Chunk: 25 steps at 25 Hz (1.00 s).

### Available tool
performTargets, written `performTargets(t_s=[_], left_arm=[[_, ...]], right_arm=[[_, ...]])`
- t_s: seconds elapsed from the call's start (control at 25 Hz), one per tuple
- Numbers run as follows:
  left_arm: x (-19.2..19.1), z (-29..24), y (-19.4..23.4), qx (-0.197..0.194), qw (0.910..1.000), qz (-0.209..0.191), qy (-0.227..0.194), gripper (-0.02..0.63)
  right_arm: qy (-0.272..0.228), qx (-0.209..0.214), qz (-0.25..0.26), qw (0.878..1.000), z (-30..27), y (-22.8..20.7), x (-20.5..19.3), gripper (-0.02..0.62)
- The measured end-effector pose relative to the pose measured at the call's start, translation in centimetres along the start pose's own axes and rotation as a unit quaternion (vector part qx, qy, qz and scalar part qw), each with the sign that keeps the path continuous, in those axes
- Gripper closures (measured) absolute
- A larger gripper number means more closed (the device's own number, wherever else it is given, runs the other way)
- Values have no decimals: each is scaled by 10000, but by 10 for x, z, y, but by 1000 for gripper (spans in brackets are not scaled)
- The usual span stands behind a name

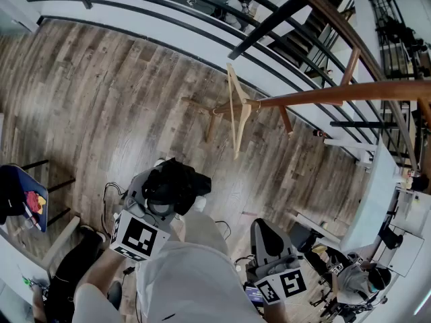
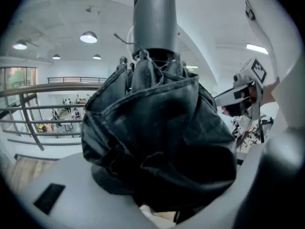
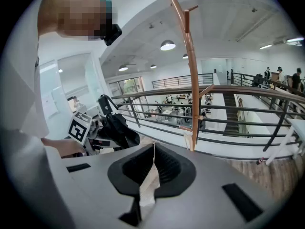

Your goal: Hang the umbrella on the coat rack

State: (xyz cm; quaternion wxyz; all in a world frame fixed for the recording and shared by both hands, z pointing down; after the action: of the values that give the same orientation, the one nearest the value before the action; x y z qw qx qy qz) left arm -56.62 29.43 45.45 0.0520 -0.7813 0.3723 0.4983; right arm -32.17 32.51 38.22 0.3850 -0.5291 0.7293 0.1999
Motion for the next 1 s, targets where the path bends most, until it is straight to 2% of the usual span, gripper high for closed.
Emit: performTargets(t_s=[0.16, 0.32, 0.44, 0.56, 0.76, 0.84, 1.0], left_arm=[[14, 21, -148, -111, 9986, 243, -448, 359], [25, 7, -294, 123, 9945, 852, -600, 359], [32, -8, -374, 331, 9927, 925, -700, 359], [38, -18, -427, 421, 9947, 866, -349, 359], [59, -51, -494, 269, 9974, 670, -26, 359], [71, -57, -505, 213, 9985, 498, -38, 359], [80, -55, -527, 112, 9989, 307, -327, 359]], right_arm=[[-186, 353, 467, 9981, 102, -19, -34, 560], [-494, 495, 298, 9971, 205, -71, -70, 560], [-508, 612, 180, 9967, 254, -112, -99, 561], [-585, 559, -180, 9966, 285, -145, -113, 561], [-1223, 458, -669, 9892, 345, -205, -119, 561], [-1424, 378, -764, 9861, 360, -218, -118, 561], [-1644, 129, -698, 9838, 392, -227, -133, 561]])
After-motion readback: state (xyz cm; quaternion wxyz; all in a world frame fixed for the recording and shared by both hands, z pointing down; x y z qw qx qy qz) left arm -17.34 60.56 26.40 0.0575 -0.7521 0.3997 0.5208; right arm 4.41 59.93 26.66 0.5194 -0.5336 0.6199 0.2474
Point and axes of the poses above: the fingertips, and each gripper's own axes: z backward along the fingers, y to its left, x out of its top, the point moved 7 cm from there along z, backward along the fingers, and after that the axes turned 13 degrees about -x, right-handed, at the moved point
